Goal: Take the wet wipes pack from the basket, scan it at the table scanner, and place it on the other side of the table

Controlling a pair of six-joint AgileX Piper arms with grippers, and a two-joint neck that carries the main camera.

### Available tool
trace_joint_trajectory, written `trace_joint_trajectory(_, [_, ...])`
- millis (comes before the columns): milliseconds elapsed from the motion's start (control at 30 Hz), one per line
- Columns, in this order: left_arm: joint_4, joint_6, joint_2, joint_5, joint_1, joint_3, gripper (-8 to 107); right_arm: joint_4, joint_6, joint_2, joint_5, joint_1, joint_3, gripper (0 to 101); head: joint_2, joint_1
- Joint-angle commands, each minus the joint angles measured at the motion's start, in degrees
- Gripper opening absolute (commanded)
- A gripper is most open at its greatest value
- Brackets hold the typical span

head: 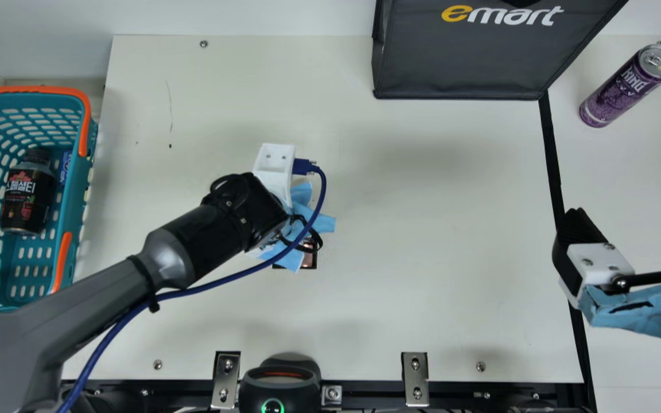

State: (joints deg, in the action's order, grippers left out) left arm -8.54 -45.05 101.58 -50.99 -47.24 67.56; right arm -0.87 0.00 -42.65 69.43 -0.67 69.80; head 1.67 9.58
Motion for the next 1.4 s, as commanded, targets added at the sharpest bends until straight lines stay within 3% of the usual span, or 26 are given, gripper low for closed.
trace_joint_trajectory(0, [0.21, -0.08, -0.39, 0.02, 0.23, 0.2, -8, 0.0, 0.0, 0.0, 0.0, 0.0, 0.0, 95, -0.09, -1.66])
trace_joint_trajectory(1000, [-0.12, 0.02, -4.41, -3.31, 2.07, 4.47, -8, 0.0, 0.0, 0.0, 0.0, 0.0, 0.0, 95, -0.09, -1.66])
trace_joint_trajectory(1367, [1.2, 2.2, -4.75, -2.9, 2.98, 3.31, 29, 0.0, 0.0, 0.0, 0.0, 0.0, 0.0, 95, -0.09, -1.66])
